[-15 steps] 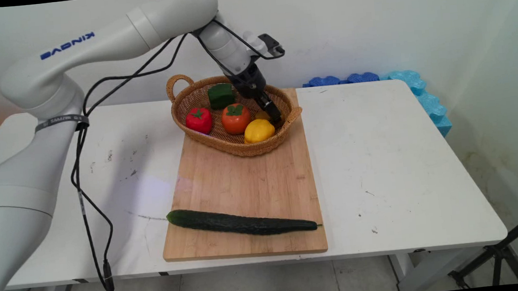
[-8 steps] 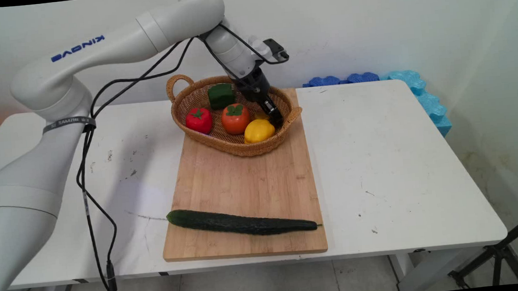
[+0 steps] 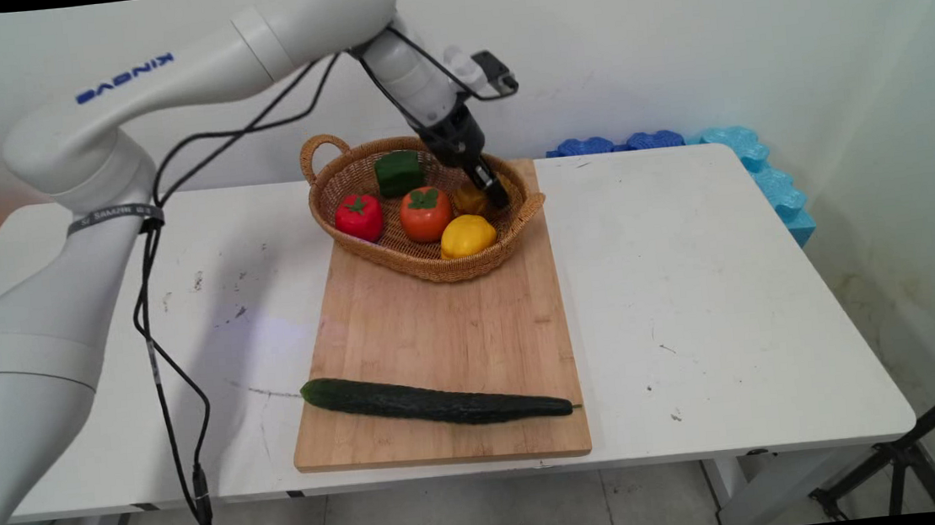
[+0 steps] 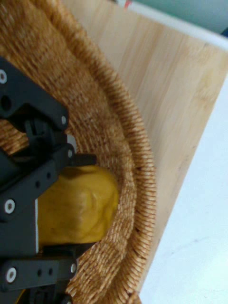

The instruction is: Place the picked object on the cutting board

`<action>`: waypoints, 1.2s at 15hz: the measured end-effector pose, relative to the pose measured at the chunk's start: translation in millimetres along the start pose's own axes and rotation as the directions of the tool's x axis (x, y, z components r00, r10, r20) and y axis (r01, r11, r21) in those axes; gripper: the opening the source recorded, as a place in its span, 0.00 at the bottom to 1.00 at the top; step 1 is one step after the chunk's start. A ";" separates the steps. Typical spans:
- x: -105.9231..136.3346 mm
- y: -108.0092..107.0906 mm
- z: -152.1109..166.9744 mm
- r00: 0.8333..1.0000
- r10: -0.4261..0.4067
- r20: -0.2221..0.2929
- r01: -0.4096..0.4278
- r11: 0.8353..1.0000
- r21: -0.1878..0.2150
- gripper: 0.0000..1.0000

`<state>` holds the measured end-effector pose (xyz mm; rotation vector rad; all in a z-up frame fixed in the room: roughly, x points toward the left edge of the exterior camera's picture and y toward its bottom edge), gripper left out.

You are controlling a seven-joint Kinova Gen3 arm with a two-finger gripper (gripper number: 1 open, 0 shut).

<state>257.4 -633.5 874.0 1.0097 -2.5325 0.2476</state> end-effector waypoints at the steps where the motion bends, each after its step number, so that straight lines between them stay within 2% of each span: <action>1: 1.0 0.3 -7.6 1.000 0.002 -0.009 -0.002 1.000 0.006 0.00; 3: 3.1 2.4 -31.2 0.999 0.010 -0.036 -0.010 1.000 0.022 0.00; 6: 3.7 14.8 -85.7 0.995 0.030 -0.095 -0.027 0.999 0.038 0.00; 10: -8.0 46.3 -145.6 0.986 0.050 -0.159 -0.048 0.999 0.014 0.00; 14: -32.6 82.3 -173.6 0.981 0.061 -0.184 -0.068 0.997 -0.030 0.00; 18: -63.3 114.8 -176.6 0.979 0.087 -0.186 -0.101 0.992 -0.071 0.00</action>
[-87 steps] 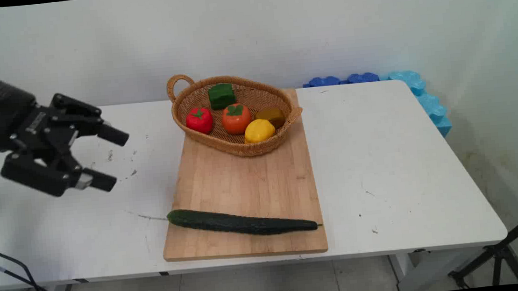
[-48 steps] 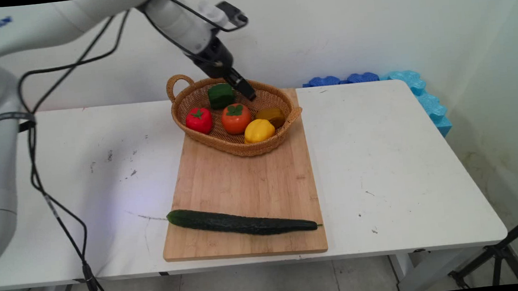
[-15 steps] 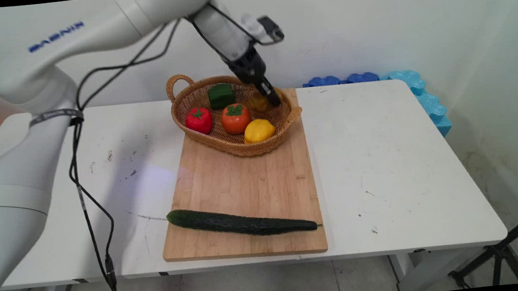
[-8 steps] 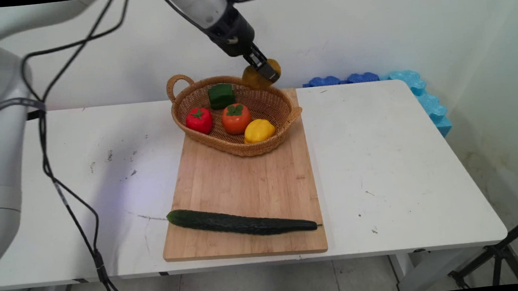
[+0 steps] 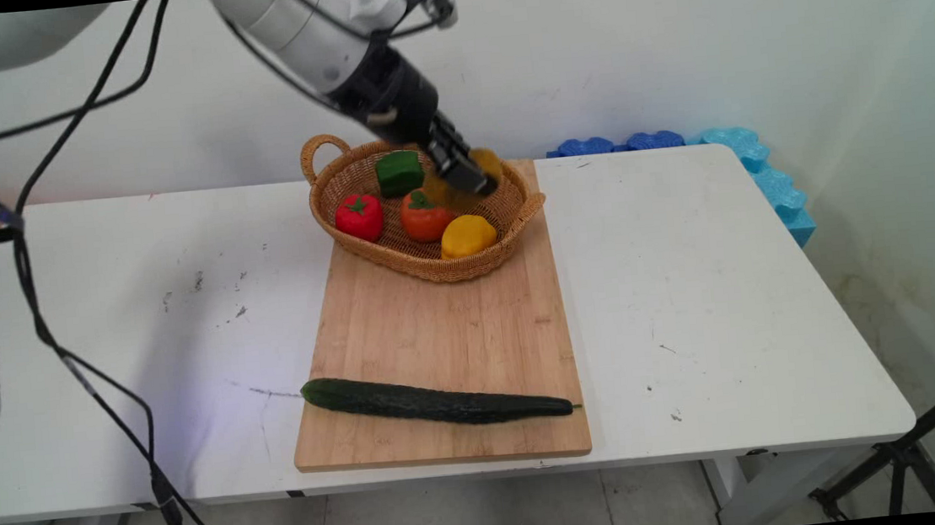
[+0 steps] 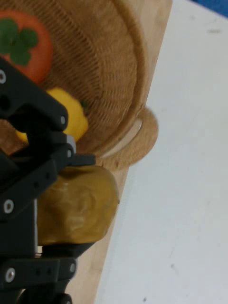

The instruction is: Place the picked object on the cutting board

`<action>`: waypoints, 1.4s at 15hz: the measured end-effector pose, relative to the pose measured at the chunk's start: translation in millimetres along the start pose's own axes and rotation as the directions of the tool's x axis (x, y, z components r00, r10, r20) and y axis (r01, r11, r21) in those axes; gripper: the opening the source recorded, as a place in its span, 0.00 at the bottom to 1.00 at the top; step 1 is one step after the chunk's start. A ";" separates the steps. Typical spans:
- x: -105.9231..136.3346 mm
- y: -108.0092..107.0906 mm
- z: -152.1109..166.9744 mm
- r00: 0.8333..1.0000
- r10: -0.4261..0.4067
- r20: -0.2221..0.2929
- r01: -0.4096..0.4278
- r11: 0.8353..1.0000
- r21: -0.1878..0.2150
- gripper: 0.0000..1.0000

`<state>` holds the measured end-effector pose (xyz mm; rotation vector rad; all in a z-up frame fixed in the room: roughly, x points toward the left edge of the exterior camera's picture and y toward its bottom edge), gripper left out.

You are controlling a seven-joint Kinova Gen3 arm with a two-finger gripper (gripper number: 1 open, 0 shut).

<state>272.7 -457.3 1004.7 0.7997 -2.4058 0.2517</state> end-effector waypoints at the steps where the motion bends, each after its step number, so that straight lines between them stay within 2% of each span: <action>1: -9.1 10.0 2.3 1.000 0.013 0.004 -0.013 1.000 -0.013 0.00; 6: -41.1 38.5 22.0 0.998 0.064 0.023 -0.063 0.997 -0.054 0.00; 10: -63.3 51.8 48.8 0.994 0.105 0.039 -0.102 0.992 -0.071 0.00; 21: -96.3 60.3 116.6 0.988 0.133 0.072 -0.129 0.990 -0.062 0.00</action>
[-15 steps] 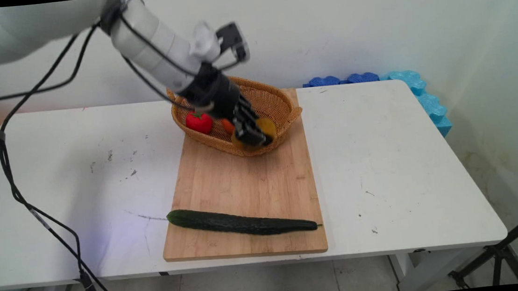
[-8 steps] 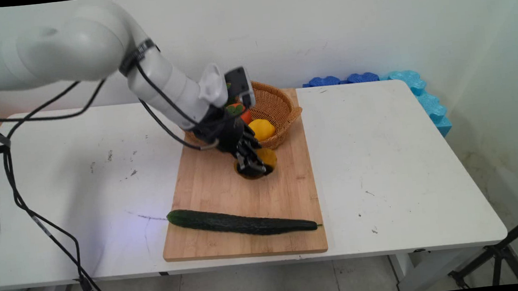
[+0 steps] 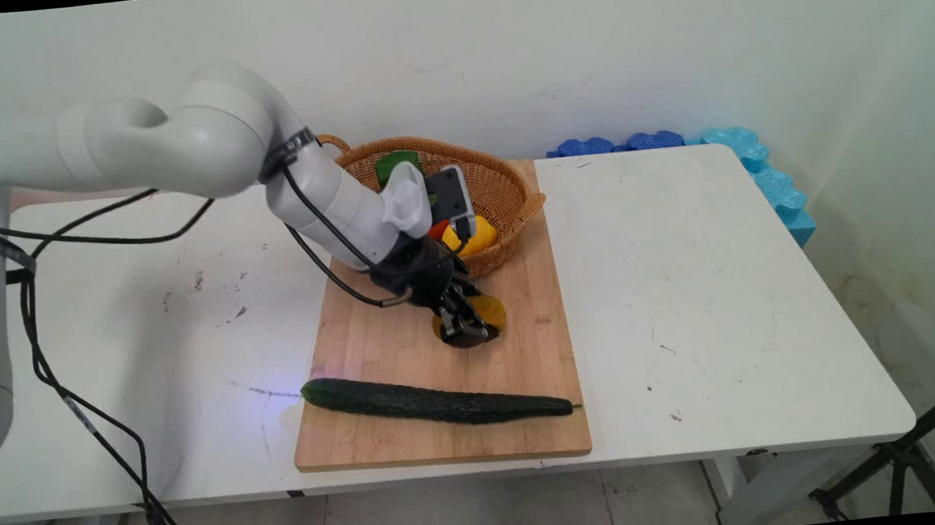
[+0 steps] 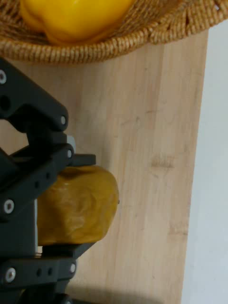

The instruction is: Place the picked object on the cutting board

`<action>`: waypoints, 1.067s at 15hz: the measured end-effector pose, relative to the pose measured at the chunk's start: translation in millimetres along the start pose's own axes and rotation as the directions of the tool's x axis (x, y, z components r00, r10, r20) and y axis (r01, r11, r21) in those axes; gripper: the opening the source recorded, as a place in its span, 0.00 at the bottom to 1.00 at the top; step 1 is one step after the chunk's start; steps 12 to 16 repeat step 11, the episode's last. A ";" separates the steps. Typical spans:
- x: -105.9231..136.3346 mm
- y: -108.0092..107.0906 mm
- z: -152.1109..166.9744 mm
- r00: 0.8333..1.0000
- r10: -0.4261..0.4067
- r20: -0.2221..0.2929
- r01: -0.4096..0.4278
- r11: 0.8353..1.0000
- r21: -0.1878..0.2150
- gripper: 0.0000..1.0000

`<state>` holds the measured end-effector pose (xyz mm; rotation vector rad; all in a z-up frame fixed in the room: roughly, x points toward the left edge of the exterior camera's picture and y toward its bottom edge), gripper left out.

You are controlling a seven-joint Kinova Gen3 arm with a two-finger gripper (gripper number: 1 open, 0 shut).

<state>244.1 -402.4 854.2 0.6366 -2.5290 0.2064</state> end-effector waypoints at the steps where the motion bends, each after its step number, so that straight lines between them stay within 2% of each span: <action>1: -0.7 -0.4 4.9 1.000 -0.001 0.001 0.001 1.000 0.002 0.00; 7: -3.3 -4.0 25.7 1.000 -0.011 0.005 0.011 1.000 0.010 0.00; 8: -3.4 -4.9 27.6 1.000 -0.012 0.004 0.012 1.000 0.012 1.00; 16: -1.9 -6.6 28.8 1.000 -0.017 0.001 0.017 1.000 0.020 1.00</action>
